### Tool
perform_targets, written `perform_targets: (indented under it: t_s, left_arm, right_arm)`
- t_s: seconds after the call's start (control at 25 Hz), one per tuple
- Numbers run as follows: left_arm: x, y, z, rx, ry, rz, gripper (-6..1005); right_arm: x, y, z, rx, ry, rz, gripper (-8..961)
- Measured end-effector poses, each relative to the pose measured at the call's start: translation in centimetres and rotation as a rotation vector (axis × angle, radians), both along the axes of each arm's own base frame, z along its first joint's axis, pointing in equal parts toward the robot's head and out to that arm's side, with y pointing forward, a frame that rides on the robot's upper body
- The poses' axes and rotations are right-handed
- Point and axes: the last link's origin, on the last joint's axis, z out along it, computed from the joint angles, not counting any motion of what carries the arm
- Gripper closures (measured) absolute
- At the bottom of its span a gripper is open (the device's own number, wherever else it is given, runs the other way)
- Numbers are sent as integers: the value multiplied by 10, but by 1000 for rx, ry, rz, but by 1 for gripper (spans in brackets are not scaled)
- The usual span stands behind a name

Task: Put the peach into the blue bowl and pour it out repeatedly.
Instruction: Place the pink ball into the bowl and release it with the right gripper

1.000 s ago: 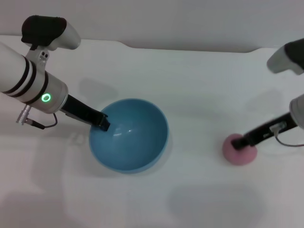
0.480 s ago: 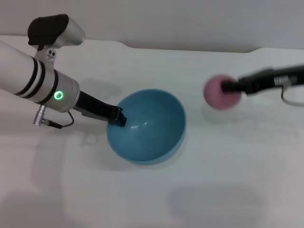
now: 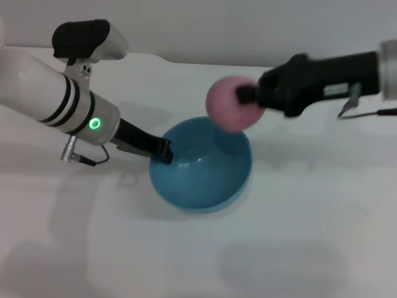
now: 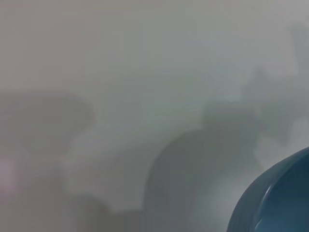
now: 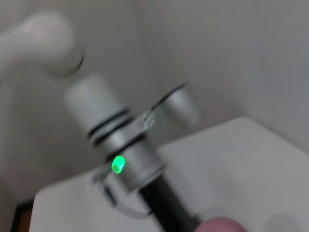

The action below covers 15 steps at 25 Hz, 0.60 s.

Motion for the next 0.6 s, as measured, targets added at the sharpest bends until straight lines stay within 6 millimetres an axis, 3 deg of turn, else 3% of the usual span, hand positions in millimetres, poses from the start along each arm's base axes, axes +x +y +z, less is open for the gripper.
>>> perform_targets:
  t_s: [0.28,0.48,0.6]
  left_arm:
    - [11,6,-2,2,-7,-27,1000]
    - [13,7,-2,4,-9,-30,1000]
    - [13,7,-2,4,-9,-31,1000]
  right_arm:
    - [4,-6,-36,-4,-123,98,866]
    - [4,-8,-46,1,-159,139,838]
    - [2,-6,-46,10,-159,142,745]
